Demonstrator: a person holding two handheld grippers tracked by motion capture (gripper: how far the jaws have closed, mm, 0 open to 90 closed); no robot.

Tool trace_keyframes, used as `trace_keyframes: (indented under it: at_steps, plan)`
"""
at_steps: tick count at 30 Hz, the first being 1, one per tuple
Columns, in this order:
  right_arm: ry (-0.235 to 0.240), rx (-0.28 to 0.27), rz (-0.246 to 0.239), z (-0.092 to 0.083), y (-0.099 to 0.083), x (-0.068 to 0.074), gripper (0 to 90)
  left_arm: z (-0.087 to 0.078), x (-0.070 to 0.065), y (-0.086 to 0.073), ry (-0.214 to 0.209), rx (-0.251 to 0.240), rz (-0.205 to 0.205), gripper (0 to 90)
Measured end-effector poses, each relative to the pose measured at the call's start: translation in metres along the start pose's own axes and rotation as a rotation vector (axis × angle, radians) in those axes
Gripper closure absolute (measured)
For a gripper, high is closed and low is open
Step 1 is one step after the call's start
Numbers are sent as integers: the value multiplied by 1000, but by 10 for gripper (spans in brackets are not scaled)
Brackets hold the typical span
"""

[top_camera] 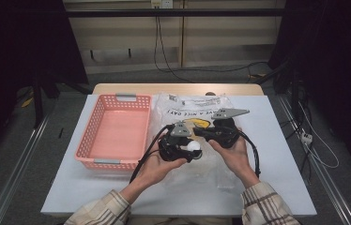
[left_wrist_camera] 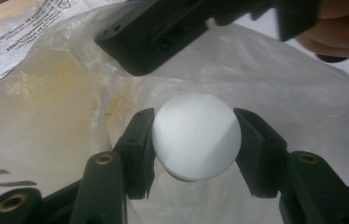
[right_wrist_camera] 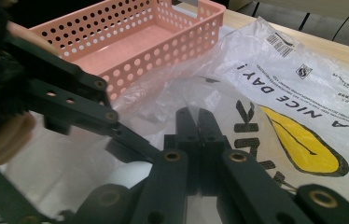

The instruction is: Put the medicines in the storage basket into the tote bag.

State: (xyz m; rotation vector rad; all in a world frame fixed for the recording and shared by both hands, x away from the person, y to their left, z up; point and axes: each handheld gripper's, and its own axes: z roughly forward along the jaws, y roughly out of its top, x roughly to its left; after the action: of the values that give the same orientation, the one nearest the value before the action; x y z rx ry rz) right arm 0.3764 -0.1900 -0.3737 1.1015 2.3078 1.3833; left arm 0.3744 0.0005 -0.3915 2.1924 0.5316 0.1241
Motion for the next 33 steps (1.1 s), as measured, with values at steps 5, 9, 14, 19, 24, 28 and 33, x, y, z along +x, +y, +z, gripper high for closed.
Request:
trace_keyframes:
  at_steps: [5,9,14,19,24,28,33]
  plan:
    - [1,12,6,1,-4,0,900,18,4,-6,22,-5,-39,510]
    - [-3,29,6,2,-9,-1,900,35,7,-15,33,36,-60,510]
    - [-4,41,8,-1,-14,-3,900,43,8,-16,50,38,-54,509]
    - [-6,58,9,0,-19,-3,900,51,11,-17,72,28,-66,509]
    - [-4,67,13,1,-22,-4,900,54,11,-16,79,28,-52,506]
    - [-4,65,14,0,-24,-4,900,50,10,-16,77,45,-40,477]
    - [-7,62,14,0,-23,-5,900,35,5,-12,56,-3,1,384]
